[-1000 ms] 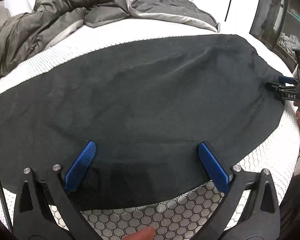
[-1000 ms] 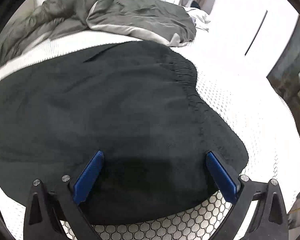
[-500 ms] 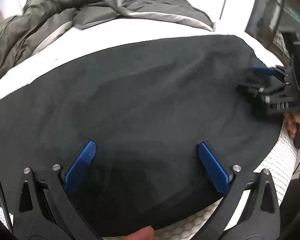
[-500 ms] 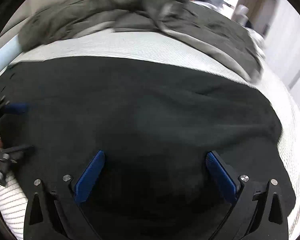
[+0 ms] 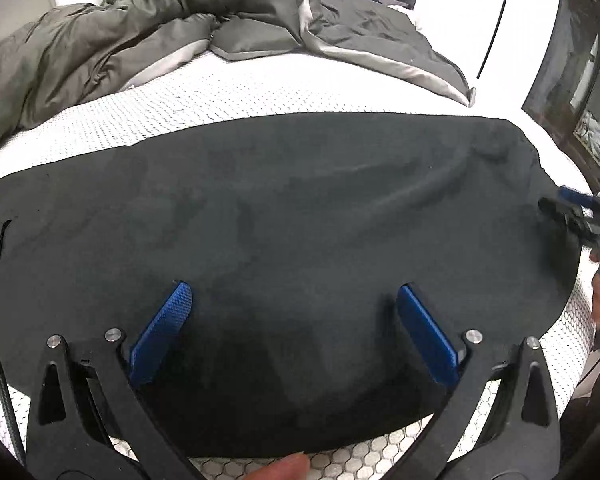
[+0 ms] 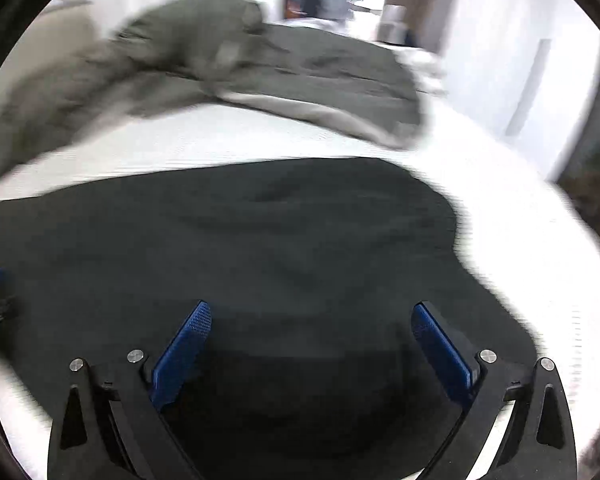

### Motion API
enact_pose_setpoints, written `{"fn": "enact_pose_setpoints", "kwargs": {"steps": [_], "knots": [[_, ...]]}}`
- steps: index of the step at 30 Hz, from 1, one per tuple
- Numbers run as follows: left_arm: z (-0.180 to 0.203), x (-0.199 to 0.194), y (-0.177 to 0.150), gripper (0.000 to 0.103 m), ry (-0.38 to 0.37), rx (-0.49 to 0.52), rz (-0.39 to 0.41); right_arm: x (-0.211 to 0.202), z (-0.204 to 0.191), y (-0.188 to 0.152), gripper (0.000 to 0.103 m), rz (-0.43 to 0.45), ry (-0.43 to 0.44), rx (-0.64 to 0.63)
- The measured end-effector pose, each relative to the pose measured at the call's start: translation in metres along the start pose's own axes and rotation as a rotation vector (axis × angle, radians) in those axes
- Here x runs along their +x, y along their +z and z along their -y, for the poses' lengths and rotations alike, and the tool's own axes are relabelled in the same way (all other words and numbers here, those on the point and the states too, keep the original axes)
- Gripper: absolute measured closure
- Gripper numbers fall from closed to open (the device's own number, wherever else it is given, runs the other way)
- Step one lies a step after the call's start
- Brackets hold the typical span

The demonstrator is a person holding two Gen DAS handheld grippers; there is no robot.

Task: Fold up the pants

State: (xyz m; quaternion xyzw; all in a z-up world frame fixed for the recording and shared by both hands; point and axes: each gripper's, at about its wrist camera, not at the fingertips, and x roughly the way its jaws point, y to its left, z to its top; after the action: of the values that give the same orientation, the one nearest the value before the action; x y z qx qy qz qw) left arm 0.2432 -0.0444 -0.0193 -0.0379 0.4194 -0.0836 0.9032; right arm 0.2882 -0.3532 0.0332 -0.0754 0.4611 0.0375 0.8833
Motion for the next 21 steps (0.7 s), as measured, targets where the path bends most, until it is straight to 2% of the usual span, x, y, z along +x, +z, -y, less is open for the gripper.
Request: {"fn": "enact_pose_setpoints", "kwargs": {"steps": [2, 3, 4, 7, 9, 12, 14, 16, 18, 20, 21], "knots": [[-0.008, -0.009, -0.003, 0.001, 0.026, -0.018, 0.008, -0.004, -0.016, -0.004, 0.001, -0.03, 0.154, -0.04], [-0.015, -0.014, -0.006, 0.001, 0.034, -0.037, 0.017, 0.001, -0.03, -0.005, 0.001, -0.057, 0.203, -0.083], [-0.021, -0.018, -0.01, 0.001, 0.035, -0.053, 0.023, 0.01, -0.032, -0.006, 0.001, -0.079, 0.212, -0.115], [-0.056, -0.037, -0.022, 0.001, 0.078, -0.121, 0.04, 0.026, -0.063, -0.022, 0.001, -0.141, 0.098, -0.26], [-0.087, -0.047, -0.031, 0.001, 0.123, -0.182, 0.044, 0.021, -0.062, -0.024, 0.001, -0.15, 0.088, -0.26], [-0.141, -0.067, -0.053, 0.001, 0.169, -0.355, 0.056, 0.026, -0.054, -0.019, 0.001, -0.168, 0.06, -0.243], [-0.173, -0.08, -0.067, 0.004, 0.134, -0.482, 0.068, 0.023, -0.053, -0.022, 0.001, -0.172, 0.051, -0.241], [-0.193, -0.086, -0.074, 0.012, 0.074, -0.57, 0.091, 0.015, -0.063, -0.026, 0.001, -0.169, 0.025, -0.262], [-0.208, -0.086, -0.073, 0.019, 0.026, -0.626, 0.107, 0.015, -0.065, -0.029, 0.0, -0.167, 0.008, -0.275], [-0.219, -0.08, -0.071, 0.03, 0.02, -0.673, 0.108, 0.013, -0.066, -0.031, 0.0, -0.166, 0.004, -0.276], [-0.225, -0.076, -0.068, 0.032, 0.012, -0.705, 0.11, 0.011, -0.067, -0.033, 0.001, -0.165, 0.005, -0.275]]}}
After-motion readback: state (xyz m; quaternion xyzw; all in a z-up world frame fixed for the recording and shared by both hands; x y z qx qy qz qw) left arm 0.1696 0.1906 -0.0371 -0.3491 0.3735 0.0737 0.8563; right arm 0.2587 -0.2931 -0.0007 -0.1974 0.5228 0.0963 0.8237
